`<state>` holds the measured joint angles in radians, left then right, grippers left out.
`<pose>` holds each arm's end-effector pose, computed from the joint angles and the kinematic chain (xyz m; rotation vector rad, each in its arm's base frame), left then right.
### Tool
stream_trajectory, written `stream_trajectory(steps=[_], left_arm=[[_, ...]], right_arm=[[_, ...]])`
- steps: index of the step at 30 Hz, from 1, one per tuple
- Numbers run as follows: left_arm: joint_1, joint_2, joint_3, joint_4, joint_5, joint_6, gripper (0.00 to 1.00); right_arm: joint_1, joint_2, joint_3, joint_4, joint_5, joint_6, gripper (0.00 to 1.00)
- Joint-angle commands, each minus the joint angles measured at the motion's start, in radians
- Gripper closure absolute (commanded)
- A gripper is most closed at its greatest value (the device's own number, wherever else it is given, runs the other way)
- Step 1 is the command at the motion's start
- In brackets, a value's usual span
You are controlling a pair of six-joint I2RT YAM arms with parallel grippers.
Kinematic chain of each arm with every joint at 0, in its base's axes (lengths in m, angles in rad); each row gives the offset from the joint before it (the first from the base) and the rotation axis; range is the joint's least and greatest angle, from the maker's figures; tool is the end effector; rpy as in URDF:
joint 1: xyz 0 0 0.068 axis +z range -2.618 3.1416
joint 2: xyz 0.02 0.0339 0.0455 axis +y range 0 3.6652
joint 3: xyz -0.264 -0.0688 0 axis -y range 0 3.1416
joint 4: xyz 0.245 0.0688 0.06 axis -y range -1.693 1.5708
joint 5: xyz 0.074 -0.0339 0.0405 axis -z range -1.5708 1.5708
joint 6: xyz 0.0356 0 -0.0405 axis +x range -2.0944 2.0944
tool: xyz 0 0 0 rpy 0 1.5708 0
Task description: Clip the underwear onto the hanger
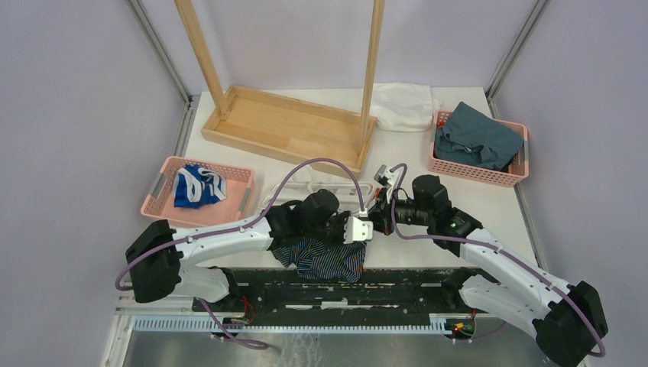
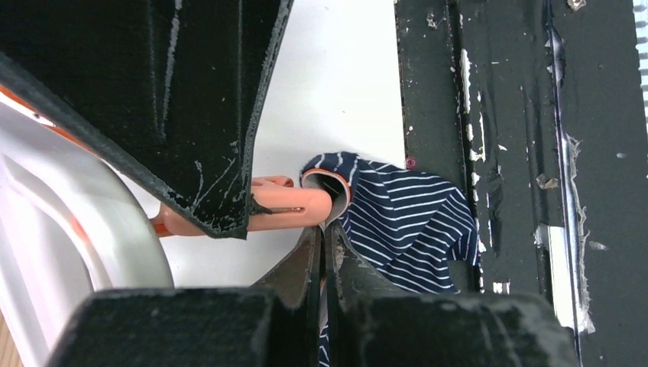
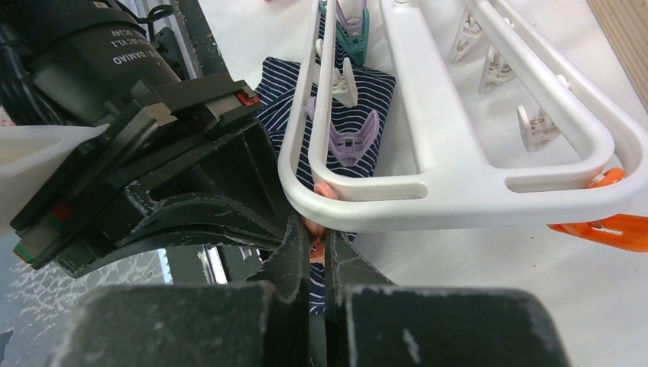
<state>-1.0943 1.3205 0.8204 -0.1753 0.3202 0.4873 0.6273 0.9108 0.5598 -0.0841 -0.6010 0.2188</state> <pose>0.1196 -0.2562 0.2371 1.7520 1.4835 -0.6812 0.1522 0.1352 0.2506 -0.8206 1.9440 1.1271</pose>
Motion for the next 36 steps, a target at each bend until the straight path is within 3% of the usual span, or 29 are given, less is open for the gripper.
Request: stream_trajectory(steps=[1, 15, 36], left_arm=[[-0.004, 0.014, 0.067, 0.036, 0.017, -0.079, 0.97], [-0.003, 0.03, 0.088, 0.045, -0.025, -0.138, 0.97], [0.009, 0.048, 0.122, 0.076, -0.066, -0.354, 0.97]], right_arm=[[0.0, -0.023, 0.065, 0.07, 0.016, -0.009, 0.99], [0.001, -0.007, 0.065, 0.076, -0.031, 0.005, 0.99], [0.0, -0.026, 0.05, 0.042, -0.003, -0.03, 0.99]])
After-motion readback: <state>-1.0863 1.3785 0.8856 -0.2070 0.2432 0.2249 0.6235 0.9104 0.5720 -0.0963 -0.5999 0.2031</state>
